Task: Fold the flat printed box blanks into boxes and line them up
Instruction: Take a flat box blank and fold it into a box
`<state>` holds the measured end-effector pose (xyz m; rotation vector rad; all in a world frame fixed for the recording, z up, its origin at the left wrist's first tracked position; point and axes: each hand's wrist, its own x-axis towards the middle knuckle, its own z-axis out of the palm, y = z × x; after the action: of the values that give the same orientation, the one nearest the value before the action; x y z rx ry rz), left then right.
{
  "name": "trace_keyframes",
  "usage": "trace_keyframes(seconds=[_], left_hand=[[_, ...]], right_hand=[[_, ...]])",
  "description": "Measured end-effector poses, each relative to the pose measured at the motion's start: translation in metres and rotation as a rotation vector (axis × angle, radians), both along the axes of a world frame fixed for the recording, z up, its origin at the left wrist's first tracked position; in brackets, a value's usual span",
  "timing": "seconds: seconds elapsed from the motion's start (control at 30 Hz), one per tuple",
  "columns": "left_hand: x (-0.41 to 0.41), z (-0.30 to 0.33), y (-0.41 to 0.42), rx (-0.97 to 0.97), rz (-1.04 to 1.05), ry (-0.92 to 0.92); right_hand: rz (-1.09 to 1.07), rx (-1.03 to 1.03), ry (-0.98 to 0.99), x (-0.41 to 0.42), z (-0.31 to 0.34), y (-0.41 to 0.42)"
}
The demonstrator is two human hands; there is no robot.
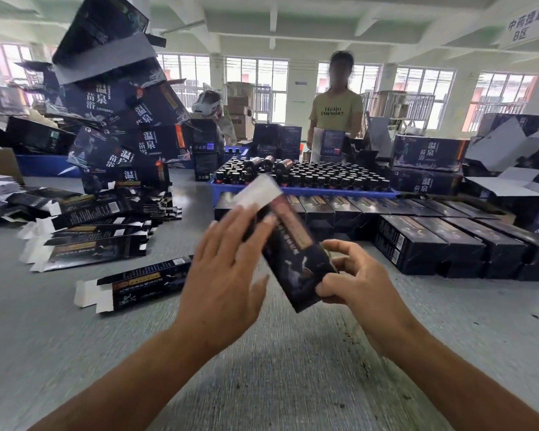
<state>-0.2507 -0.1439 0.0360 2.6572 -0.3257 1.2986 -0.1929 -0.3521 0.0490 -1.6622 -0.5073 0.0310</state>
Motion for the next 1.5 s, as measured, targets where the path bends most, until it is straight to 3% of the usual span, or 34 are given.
trace_keyframes(seconds=[0.07,0.2,0.4,0.7,1.07,1.3,1.5], left_hand=[[-0.001,0.005,0.005,-0.293,0.013,0.083],[0.000,0.009,0.010,-0.835,-0.252,0.390],[0.001,0.013,0.008,-1.065,-0.432,0.442],[0.001,0.007,0.002,-1.066,-0.452,0.522],[0.000,0.008,-0.001,-1.044,-0.487,0.363],[-0.008,0.010,-0.006,-0.927,-0.527,0.323],[-0.008,0.010,-0.004,-0.876,-0.514,0.325]], right_hand=[[0.022,0.021,0.067,0.005,-0.003,-0.003],[0.058,-0.043,0.097,0.006,-0.007,0.000],[0.182,-0.238,0.045,-0.001,-0.012,0.002],[0.110,0.047,-0.016,0.004,-0.001,-0.006],[0.122,0.063,-0.043,0.003,-0.001,-0.006],[0.117,0.099,-0.202,-0.005,0.006,-0.003],[0.100,-0.006,-0.289,-0.008,0.006,-0.004]])
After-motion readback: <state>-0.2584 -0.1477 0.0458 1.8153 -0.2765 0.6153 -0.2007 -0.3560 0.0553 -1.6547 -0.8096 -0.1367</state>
